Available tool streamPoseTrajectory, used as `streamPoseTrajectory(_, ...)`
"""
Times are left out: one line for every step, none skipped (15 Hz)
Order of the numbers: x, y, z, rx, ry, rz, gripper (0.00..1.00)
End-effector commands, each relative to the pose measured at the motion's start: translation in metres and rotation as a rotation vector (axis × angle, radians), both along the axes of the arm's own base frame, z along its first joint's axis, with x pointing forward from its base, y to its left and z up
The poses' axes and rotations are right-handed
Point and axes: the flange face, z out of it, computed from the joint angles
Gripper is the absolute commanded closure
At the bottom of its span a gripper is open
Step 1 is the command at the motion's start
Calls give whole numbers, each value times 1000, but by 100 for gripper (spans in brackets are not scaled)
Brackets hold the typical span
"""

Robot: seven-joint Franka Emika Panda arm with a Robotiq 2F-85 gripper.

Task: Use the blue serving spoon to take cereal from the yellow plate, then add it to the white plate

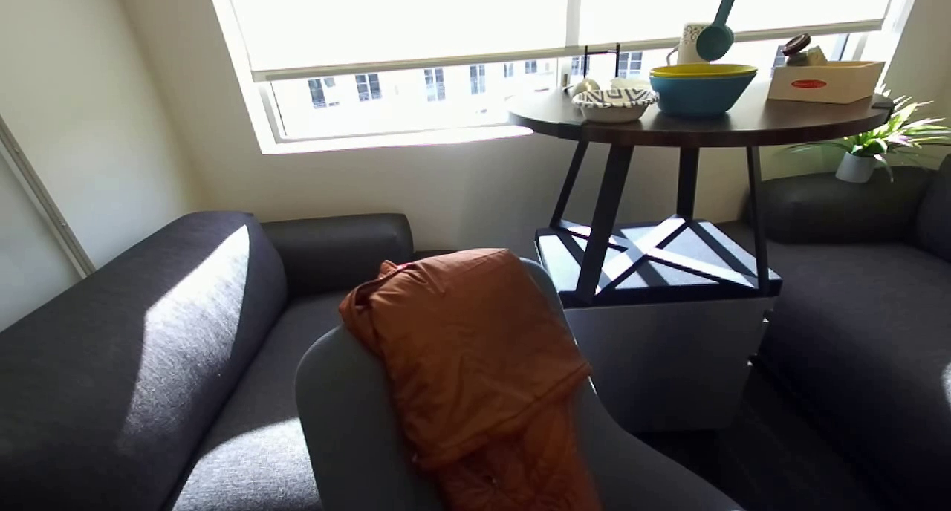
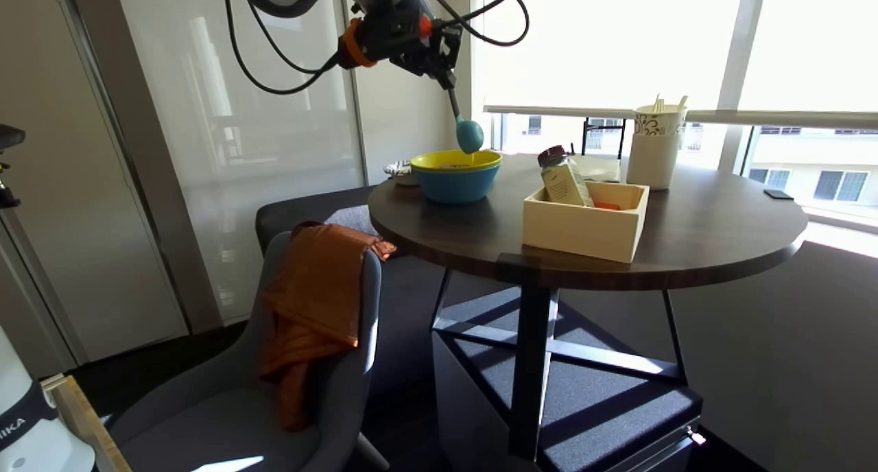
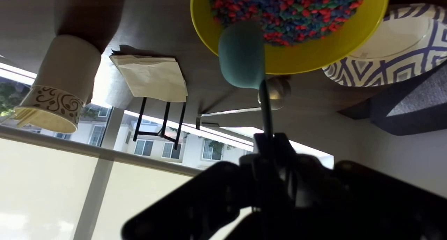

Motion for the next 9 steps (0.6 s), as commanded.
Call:
streamPoseTrajectory(6,13,-14,-79,5,7,98)
streamPoseTrajectory(7,15,-18,-106,8,8,98)
streamPoseTrajectory(8,17,-21,-144,8,10,98)
streamPoseTrajectory(8,18,-23,-174,7,12,98)
streamPoseTrajectory(7,20,-25,-215,5,12,98)
streamPoseTrajectory(6,22,-27,-242,12,21,98)
streamPoseTrajectory(5,24,-31,-263,24,29,98)
streamPoseTrajectory(5,26,-36,-278,45,42,98)
streamPoseTrajectory(4,28,-42,-295,69,53,98)
